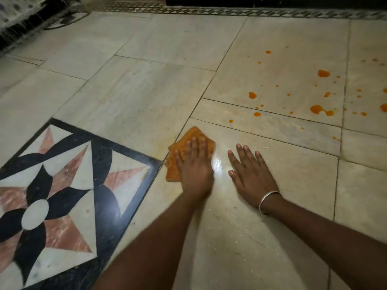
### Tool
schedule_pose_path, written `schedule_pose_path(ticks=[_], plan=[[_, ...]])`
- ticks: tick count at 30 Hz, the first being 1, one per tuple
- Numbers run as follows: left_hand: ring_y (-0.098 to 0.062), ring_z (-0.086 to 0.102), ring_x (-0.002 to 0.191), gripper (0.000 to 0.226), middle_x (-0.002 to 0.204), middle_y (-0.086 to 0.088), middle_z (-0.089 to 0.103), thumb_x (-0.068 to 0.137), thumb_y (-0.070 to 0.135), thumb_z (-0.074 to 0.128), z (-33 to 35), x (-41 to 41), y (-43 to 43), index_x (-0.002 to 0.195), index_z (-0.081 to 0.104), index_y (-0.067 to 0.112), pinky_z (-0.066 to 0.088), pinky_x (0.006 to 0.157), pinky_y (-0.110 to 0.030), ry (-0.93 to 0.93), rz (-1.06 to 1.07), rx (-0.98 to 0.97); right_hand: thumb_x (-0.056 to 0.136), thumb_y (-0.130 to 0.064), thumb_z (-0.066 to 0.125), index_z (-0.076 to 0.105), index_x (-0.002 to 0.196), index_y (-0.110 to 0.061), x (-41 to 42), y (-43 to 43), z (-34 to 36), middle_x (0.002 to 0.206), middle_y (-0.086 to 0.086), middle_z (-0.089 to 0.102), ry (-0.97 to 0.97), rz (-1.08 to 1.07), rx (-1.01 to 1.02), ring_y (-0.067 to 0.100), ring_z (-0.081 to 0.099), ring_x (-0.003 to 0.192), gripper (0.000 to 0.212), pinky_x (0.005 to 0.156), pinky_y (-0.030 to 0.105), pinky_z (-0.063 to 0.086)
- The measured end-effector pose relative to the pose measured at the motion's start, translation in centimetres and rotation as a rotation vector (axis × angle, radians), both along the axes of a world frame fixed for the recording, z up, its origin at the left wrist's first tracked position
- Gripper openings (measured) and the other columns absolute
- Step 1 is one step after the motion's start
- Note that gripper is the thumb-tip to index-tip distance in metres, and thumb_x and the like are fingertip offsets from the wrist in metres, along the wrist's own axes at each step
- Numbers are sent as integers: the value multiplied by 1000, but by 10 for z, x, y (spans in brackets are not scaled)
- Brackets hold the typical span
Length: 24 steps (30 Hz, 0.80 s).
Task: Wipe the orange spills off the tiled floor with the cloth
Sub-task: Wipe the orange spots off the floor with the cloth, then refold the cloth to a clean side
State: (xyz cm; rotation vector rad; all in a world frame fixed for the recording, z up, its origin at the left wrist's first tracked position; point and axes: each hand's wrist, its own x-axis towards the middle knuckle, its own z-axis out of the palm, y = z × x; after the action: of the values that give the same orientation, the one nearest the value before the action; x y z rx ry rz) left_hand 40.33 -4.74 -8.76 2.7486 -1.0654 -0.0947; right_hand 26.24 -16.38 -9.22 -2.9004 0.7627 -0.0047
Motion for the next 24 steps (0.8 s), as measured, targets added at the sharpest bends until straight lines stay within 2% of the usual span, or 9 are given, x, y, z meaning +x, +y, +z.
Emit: schedule_pose_path(ticks=[4, 8, 10, 12, 14, 16, 18, 21, 24], plan=[[-32, 11, 161, 62, 172, -14, 19, 108, 37, 17, 3, 35, 41, 166, 17, 13, -2, 127, -60, 57, 267, -47, 98, -52, 6, 9, 161, -24, -1, -1, 3, 168, 7, 6, 30, 15, 36, 23, 4, 156, 68, 126, 46, 5], [-35, 28, 156, 59, 165, -17, 35, 107, 27, 18, 13, -39, 76, 161, 31, 8, 12, 127, -62, 102, 314, -79, 91, -56, -3, 1, 160, -28, 1, -1, 13, 168, 3, -5, 93, 4, 113, 19, -7, 155, 74, 125, 41, -5], [-32, 37, 152, 50, 162, -15, 43, 111, 19, 27, 35, -81, 72, 160, 36, 11, 18, 128, -52, 249, 313, -89, 99, -53, 8, 6, 160, -29, 4, -1, 22, 169, 0, -6, 103, -30, 238, 17, -8, 155, 66, 124, 38, -6], [-23, 60, 122, 38, 136, -7, 65, 112, 29, 35, 61, -95, 63, 145, 52, 25, 43, 109, -40, 364, 351, -142, 106, -43, 29, 35, 155, -23, 5, -2, 39, 166, 4, 19, 20, -104, 390, 23, 13, 154, 53, 123, 36, 10], [-18, 65, 98, 31, 107, 4, 69, 111, 42, 35, 81, -84, 53, 123, 60, 28, 55, 89, -37, 489, 321, -278, 105, -40, 39, 66, 124, -14, 4, -4, 68, 136, 10, 60, -37, -196, 521, 30, 53, 128, 43, 105, 36, 40], [-17, 67, 94, 28, 95, 9, 66, 111, 40, 38, 102, -67, 45, 111, 61, 24, 53, 76, -27, 675, 278, -484, 104, -46, 39, 72, 100, -10, -1, -3, 101, 99, 11, 74, 4, -298, 745, 30, 69, 87, 49, 75, 33, 53], [-15, 69, 91, 25, 95, 5, 70, 111, 36, 43, 124, -55, 39, 108, 63, 21, 50, 69, -20, 782, 188, -639, 103, -54, 36, 72, 100, -6, -8, 1, 133, 92, 14, 74, 55, -374, 996, 30, 68, 70, 60, 60, 30, 54], [-10, 71, 91, 24, 102, 2, 72, 110, 37, 46, 160, -45, 30, 116, 65, 24, 57, 74, -21, 880, -44, -777, 97, -68, 29, 70, 105, -4, -21, 0, 167, 97, 21, 74, -47, -387, 1136, 31, 68, 71, 76, 60, 30, 53], [-6, 67, 106, 25, 115, 10, 69, 110, 36, 46, 186, -51, 21, 130, 60, 31, 58, 89, -24, 768, -319, -691, 88, -82, 29, 68, 117, -6, -27, -3, 195, 110, 22, 73, -274, -406, 1570, 35, 72, 94, 90, 81, 43, 58]])
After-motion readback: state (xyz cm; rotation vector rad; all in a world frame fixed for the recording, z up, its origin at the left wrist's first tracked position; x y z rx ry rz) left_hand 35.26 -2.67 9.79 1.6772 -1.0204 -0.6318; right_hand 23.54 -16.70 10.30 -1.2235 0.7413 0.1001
